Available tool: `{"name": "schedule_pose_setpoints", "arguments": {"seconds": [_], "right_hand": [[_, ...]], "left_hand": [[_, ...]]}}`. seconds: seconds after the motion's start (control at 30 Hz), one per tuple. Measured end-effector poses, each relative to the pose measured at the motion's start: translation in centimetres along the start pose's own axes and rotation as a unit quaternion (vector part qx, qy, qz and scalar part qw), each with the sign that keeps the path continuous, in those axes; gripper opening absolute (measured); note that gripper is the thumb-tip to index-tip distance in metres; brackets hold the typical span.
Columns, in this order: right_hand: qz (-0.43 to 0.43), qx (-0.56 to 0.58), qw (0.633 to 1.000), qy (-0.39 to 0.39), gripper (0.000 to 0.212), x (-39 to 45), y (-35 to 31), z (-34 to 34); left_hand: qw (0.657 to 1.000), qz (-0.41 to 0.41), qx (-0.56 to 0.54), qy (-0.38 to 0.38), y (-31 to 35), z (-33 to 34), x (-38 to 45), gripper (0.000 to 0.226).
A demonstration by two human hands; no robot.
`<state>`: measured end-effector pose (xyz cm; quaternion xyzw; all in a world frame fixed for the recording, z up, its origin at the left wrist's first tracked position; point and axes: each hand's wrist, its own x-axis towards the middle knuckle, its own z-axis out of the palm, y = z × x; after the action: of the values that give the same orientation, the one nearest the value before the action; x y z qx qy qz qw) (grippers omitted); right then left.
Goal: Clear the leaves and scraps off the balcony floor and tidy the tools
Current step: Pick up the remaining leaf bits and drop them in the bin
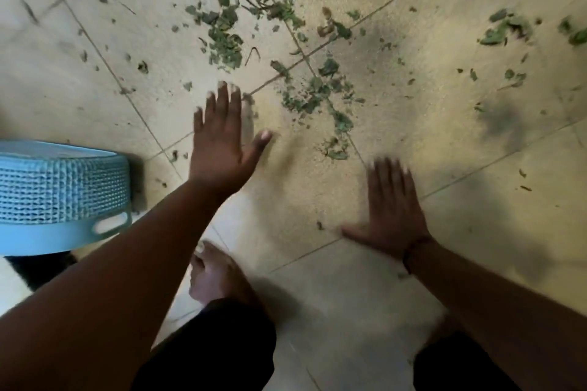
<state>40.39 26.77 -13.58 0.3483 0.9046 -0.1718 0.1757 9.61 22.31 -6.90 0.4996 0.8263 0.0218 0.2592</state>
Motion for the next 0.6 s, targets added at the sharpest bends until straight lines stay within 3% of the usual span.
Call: {"name": "schedule_pose_setpoints", "arguments": {"seconds": [0.1,0.17,0.27,0.4,0.5,0.6], "right_hand": [[0.022,0.0,0.998,-0.05,0.122,-3.3,-2.9,2.5],[0.057,0.019,0.998,-0.014,0.122,-1.0,-5.2,2.1],[0.108,0.058,0.991,0.054,0.119,7.3,-8.3,-0.8],[0.177,0.062,0.979,0.074,0.123,20.4,-8.6,-8.4],[0.16,0.023,0.982,0.093,0.123,23.8,-7.4,-13.7],[0.092,-0.003,0.994,0.066,0.115,20.8,-9.0,-16.9]], "left_hand": [[0.995,0.003,0.084,-0.053,-3.7,0.8,-2.9,0.094],[0.994,0.0,0.092,-0.056,-4.4,2.3,-4.6,0.094],[0.996,-0.062,0.037,-0.043,-4.6,4.5,-7.1,0.092],[0.991,-0.123,-0.035,-0.046,-3.7,5.2,-9.5,0.091],[0.99,-0.12,-0.065,-0.029,-3.3,3.5,-10.7,0.089],[0.99,-0.115,-0.08,0.0,-3.7,-0.3,-12.6,0.088]]}}
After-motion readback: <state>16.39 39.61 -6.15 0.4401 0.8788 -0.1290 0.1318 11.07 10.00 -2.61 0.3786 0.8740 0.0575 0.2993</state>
